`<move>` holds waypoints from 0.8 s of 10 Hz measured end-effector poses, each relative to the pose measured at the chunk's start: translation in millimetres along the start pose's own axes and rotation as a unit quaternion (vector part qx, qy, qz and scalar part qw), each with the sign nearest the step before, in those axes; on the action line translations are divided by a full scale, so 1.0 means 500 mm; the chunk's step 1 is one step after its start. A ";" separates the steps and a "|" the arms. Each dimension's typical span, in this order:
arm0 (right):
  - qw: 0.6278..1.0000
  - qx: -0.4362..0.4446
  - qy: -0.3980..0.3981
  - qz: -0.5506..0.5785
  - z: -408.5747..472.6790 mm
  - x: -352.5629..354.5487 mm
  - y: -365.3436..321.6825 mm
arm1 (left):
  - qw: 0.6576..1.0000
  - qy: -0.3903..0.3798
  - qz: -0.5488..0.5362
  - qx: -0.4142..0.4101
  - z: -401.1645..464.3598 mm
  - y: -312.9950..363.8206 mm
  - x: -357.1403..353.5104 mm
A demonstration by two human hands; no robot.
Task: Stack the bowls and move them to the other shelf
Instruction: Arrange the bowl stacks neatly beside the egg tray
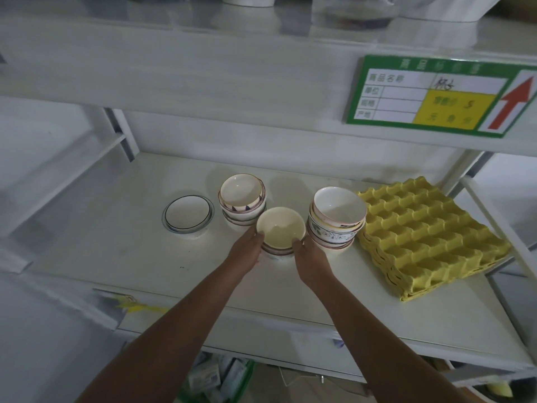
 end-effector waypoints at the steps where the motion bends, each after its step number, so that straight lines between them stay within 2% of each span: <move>1: 1.000 0.001 0.005 -0.013 0.004 0.005 0.007 | 1.000 -0.001 0.015 0.001 -0.007 0.004 0.004; 2: 1.000 0.003 0.015 -0.021 -0.007 0.022 0.005 | 0.998 0.017 0.061 -0.009 -0.009 0.009 0.019; 3: 0.985 0.034 0.035 -0.164 -0.040 0.060 -0.021 | 0.993 0.070 0.093 -0.017 -0.019 0.023 0.067; 4: 0.991 0.056 0.043 -0.111 -0.031 0.092 -0.093 | 0.971 0.140 0.180 -0.078 -0.022 0.072 0.143; 5: 0.995 0.076 0.050 -0.046 0.018 0.077 -0.196 | 0.949 0.172 0.239 -0.111 -0.001 0.121 0.205; 6: 0.998 0.055 0.013 -0.014 0.080 0.036 -0.266 | 0.960 0.146 0.228 -0.066 0.047 0.139 0.242; 7: 0.995 0.028 -0.007 -0.091 0.118 -0.001 -0.297 | 0.985 0.074 0.152 -0.033 0.089 0.141 0.242; 8: 0.993 0.007 -0.021 -0.118 0.141 -0.027 -0.302 | 0.997 0.045 0.058 -0.010 0.118 0.132 0.236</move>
Point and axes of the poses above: each hand's wrist, its own z-axis towards the middle knuckle, its own x-axis out of the back of the hand, y = z × x, the point moved 8 cm from there along z, towards the middle knuckle, and after that the axes turned 5 degrees about -x, right-handed, at the moved point
